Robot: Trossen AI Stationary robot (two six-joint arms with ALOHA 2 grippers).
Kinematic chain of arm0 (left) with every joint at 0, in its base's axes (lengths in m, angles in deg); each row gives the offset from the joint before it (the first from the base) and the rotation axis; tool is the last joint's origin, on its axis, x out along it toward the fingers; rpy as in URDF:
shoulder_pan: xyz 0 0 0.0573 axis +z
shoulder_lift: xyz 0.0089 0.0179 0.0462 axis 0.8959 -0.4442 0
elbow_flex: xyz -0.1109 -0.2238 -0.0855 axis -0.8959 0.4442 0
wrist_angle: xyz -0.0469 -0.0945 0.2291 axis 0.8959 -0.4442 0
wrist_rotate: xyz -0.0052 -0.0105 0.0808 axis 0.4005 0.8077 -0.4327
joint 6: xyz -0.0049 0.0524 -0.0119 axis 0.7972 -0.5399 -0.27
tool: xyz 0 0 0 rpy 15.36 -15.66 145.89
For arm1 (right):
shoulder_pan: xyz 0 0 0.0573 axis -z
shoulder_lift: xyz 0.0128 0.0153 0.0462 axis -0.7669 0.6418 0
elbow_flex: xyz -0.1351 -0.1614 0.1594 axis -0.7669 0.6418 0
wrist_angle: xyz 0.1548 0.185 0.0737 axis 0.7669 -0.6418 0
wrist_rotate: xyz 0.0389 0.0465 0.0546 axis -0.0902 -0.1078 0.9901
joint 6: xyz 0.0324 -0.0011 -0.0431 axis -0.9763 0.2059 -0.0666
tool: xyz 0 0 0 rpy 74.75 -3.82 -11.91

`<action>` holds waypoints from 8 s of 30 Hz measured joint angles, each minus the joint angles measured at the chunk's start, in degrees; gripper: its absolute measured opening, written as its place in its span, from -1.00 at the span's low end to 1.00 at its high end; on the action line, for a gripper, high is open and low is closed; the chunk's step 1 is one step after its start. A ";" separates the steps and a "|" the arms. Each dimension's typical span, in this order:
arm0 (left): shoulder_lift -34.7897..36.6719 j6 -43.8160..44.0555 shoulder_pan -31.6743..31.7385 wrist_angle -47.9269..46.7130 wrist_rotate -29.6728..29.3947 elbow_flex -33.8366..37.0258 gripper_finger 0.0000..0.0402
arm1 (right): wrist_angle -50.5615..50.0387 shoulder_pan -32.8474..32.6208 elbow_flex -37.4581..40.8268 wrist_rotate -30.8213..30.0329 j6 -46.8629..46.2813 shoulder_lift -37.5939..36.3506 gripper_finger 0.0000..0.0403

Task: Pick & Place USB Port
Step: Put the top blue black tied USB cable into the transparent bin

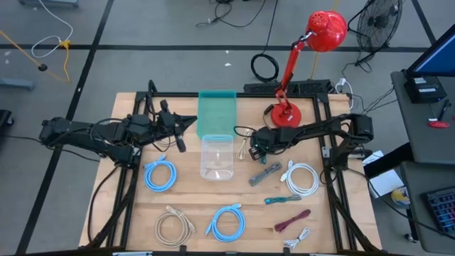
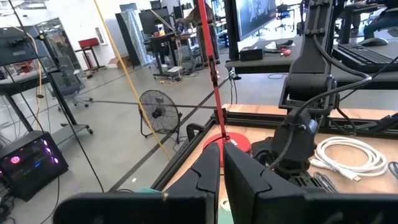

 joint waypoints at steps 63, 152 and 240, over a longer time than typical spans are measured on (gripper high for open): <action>0.00 0.52 0.00 -1.53 -0.44 0.00 -0.87 | 42.62 -10.29 -0.53 1.14 41.66 -13.19 -0.91; 0.00 5.05 -0.66 -5.90 0.00 -0.02 -0.87 | -1.39 -9.54 -31.02 11.90 128.93 11.71 -0.99; 0.00 5.22 -0.66 -6.08 0.00 -0.02 -0.87 | 31.08 -11.97 -14.26 2.16 92.46 11.62 -0.90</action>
